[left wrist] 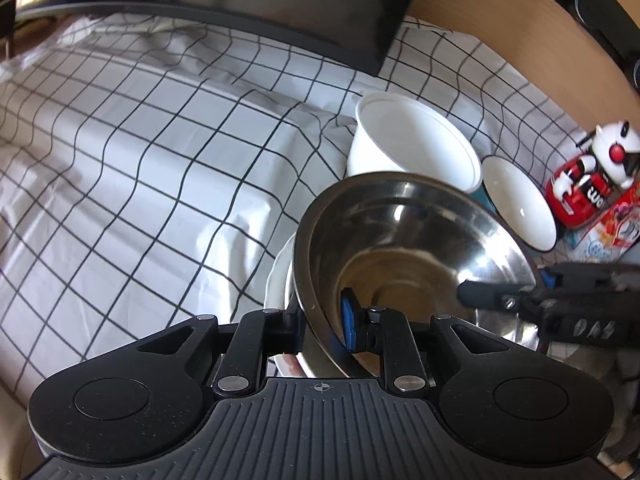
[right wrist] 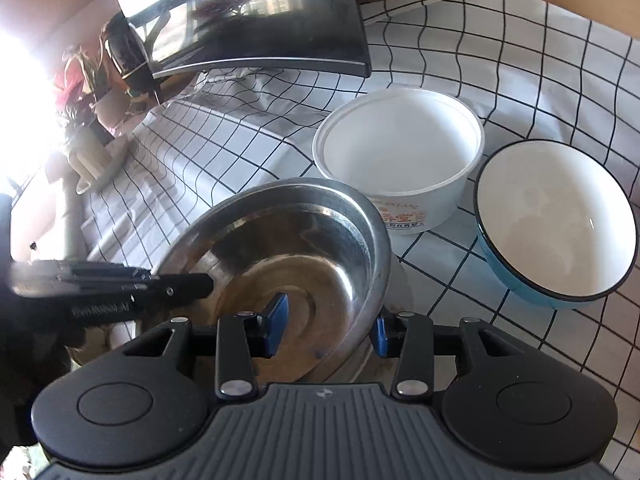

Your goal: Organize plates and bowls

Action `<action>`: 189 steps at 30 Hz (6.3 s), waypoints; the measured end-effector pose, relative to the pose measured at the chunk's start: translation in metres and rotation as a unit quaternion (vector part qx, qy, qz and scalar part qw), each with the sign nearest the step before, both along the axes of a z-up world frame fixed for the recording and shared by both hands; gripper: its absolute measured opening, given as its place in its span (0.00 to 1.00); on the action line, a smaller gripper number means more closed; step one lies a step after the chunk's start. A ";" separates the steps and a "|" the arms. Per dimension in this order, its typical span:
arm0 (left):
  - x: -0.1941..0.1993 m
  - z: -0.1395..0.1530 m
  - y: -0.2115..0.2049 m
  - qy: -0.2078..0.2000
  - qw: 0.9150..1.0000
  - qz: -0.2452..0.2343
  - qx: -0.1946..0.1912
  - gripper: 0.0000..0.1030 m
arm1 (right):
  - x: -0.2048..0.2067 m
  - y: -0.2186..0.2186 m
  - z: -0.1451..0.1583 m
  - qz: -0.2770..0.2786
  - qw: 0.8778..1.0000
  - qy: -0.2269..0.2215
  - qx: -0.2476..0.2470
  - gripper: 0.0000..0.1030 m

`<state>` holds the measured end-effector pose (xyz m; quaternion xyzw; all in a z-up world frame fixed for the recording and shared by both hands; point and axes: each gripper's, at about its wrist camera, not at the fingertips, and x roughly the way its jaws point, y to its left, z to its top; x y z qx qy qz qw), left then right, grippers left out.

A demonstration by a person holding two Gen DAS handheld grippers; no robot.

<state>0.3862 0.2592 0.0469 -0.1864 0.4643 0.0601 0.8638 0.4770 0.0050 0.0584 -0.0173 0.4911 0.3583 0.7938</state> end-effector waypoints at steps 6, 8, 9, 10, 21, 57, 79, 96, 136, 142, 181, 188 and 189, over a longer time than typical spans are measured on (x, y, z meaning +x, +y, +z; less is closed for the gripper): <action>0.001 0.003 -0.002 0.013 1.000 -0.005 0.002 0.21 | 0.000 0.003 -0.008 0.007 0.998 -0.027 -0.049 0.27; 0.001 0.004 0.004 0.022 1.000 0.001 -0.019 0.19 | 0.000 0.004 -0.014 0.011 0.998 -0.026 -0.061 0.22; 0.001 0.004 0.007 0.028 0.999 0.005 -0.032 0.19 | 0.000 0.005 -0.017 0.013 0.998 -0.025 -0.064 0.21; 0.001 0.004 0.010 0.033 0.999 0.008 -0.043 0.19 | 0.000 0.005 -0.020 0.013 0.997 -0.027 -0.067 0.21; -0.002 0.017 0.023 0.061 0.997 0.031 -0.035 0.22 | -0.006 -0.001 -0.019 0.010 0.997 -0.048 -0.053 0.21; 0.115 -0.022 -0.294 -0.014 0.980 -0.194 -0.042 0.23 | -0.043 -0.304 -0.014 -0.318 0.929 -0.177 -0.068 0.67; 0.142 -0.075 -0.304 0.088 0.968 -0.206 -0.110 0.21 | 0.014 -0.313 -0.065 -0.311 0.950 -0.003 0.003 0.39; 0.060 -0.076 -0.278 0.101 0.966 -0.197 -0.130 0.21 | -0.036 -0.281 -0.060 -0.269 0.963 -0.003 -0.016 0.39; 0.147 0.123 -0.133 -0.135 0.938 -0.321 0.000 0.24 | -0.023 -0.165 0.130 -0.290 0.941 -0.175 0.014 0.59; 0.216 0.144 -0.134 -0.074 0.929 -0.357 0.066 0.24 | 0.018 -0.148 0.159 -0.318 0.938 -0.121 0.068 0.63; 0.307 -0.064 -0.158 0.152 0.894 -0.420 0.037 0.34 | 0.121 -0.135 -0.054 -0.356 0.924 0.138 0.007 0.20; 0.281 -0.066 -0.174 0.170 0.911 -0.376 0.003 0.36 | 0.118 -0.160 -0.048 -0.358 0.925 0.124 -0.014 0.19; 0.277 -0.066 -0.176 0.170 0.912 -0.373 -0.002 0.36 | 0.119 -0.165 -0.048 -0.358 0.925 0.123 -0.013 0.19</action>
